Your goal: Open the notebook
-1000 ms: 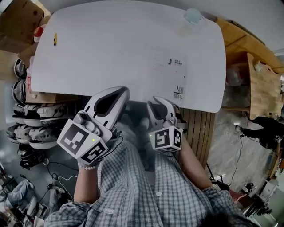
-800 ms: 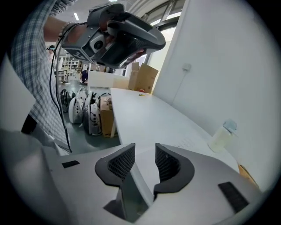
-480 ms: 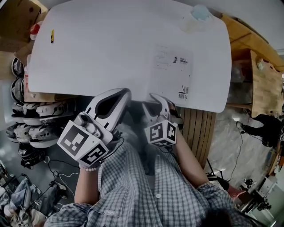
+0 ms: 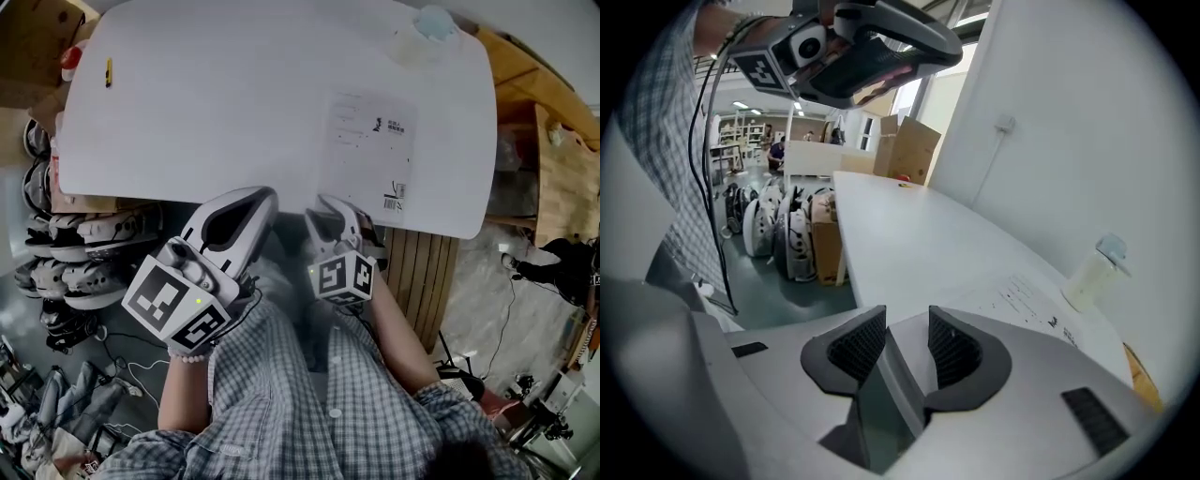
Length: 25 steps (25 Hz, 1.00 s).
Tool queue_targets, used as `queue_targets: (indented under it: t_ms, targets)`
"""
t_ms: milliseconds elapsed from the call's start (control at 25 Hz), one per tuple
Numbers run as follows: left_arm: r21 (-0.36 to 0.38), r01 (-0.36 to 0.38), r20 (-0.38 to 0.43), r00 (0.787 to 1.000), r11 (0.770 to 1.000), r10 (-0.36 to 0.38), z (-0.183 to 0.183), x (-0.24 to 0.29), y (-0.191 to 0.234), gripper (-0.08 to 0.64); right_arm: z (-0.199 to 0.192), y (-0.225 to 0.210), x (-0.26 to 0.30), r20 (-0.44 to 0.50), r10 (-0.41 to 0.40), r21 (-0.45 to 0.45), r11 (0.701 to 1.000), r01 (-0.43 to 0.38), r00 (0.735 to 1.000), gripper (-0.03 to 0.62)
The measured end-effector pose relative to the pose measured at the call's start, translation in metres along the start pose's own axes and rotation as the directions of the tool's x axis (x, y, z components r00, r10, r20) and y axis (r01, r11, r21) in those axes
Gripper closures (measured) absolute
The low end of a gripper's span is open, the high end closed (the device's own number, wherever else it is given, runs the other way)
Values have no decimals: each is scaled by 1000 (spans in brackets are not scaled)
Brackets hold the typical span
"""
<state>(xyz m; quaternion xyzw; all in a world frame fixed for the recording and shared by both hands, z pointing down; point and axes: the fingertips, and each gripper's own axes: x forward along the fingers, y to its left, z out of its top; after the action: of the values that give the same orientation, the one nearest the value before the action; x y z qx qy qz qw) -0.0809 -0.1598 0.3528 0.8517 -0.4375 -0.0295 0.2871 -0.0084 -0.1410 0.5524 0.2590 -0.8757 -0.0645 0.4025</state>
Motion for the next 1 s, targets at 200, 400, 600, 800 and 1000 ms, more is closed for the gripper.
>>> queue_targets:
  t_ms: [200,400,600,800,1000]
  targets:
    - [-5,5,-10,1000,1000,-5,-2,4,1,552,1,2,0,17,24,-7,1000,-24,1000,458]
    - [-1,17,-20,1000,1000,-17,-7,10,-2,552,4,3,-4,31,64,23,998,-65,997,505]
    - [-42,11,-66,998,999,-14,-30,16,10,552,10,4,-10,45,59,-1,998,-59,997,533]
    - [-113,20,-218,975,993,-44,-83,31,24,552,14,1,-16,53,28,-4,1000,-28,998,544]
    - [-273,24,-254,962,962,-96,-114,54,42,549,16,-2,-19,46,0,-4,1000,0,999,546]
